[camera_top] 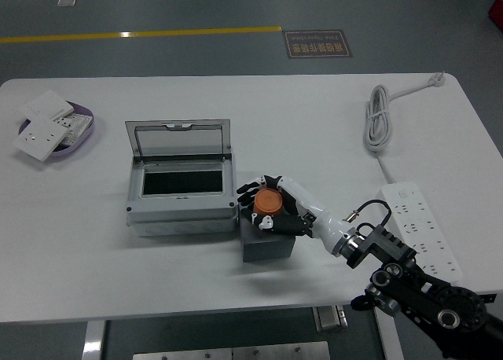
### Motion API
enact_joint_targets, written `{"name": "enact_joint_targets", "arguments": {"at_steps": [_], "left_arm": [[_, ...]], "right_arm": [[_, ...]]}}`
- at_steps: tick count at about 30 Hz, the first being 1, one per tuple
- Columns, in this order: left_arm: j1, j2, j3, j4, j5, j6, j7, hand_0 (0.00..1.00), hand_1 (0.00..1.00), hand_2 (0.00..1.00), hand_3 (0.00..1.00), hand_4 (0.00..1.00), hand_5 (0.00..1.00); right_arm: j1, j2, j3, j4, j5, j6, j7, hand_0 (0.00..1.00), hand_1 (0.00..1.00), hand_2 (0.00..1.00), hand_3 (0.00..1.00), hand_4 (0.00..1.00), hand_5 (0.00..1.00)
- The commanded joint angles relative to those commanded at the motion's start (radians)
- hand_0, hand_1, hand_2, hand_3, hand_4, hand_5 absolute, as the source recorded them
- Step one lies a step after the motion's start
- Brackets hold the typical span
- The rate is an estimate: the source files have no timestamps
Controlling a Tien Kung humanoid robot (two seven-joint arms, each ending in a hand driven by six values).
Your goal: Pick up the cylinder from the cube,place it in the box,flap close box
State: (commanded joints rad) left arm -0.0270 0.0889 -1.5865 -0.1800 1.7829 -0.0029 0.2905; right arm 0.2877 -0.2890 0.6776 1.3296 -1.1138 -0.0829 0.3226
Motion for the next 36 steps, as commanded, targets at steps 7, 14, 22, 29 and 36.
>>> {"name": "enact_joint_targets", "arguments": {"at_steps": [7,14,22,29,36], "left_arm": [[-0.002,-0.001,0.007,0.000,-0.006,0.000,-0.005,0.610,0.601,0.585,0.578,0.614,0.184],[-0.002,-0.001,0.013,0.000,-0.011,0.001,-0.009,0.609,0.601,0.585,0.577,0.613,0.183],[0.000,-0.001,0.013,0.000,-0.013,0.003,-0.012,0.608,0.600,0.584,0.578,0.611,0.181],[0.002,-0.001,0.011,0.000,-0.012,0.004,-0.012,0.608,0.600,0.583,0.578,0.610,0.180],[0.005,-0.002,0.006,0.000,-0.008,0.005,-0.011,0.608,0.600,0.583,0.578,0.611,0.178]], "right_arm": [[0.004,0.006,-0.005,-0.011,0.012,-0.019,0.009,0.614,0.607,0.581,0.619,0.681,0.154],[0.003,0.014,-0.007,-0.019,0.025,-0.040,0.012,0.666,0.597,0.556,0.601,0.380,0.026],[0.000,0.021,-0.006,-0.023,0.019,-0.054,0.010,0.409,0.451,0.452,0.438,0.002,0.002],[0.000,0.021,0.007,-0.013,-0.004,-0.069,0.006,0.359,0.413,0.423,0.340,0.002,0.002],[0.024,0.020,0.021,0.009,-0.050,-0.096,-0.023,0.350,0.399,0.407,0.315,0.002,0.002]]}}
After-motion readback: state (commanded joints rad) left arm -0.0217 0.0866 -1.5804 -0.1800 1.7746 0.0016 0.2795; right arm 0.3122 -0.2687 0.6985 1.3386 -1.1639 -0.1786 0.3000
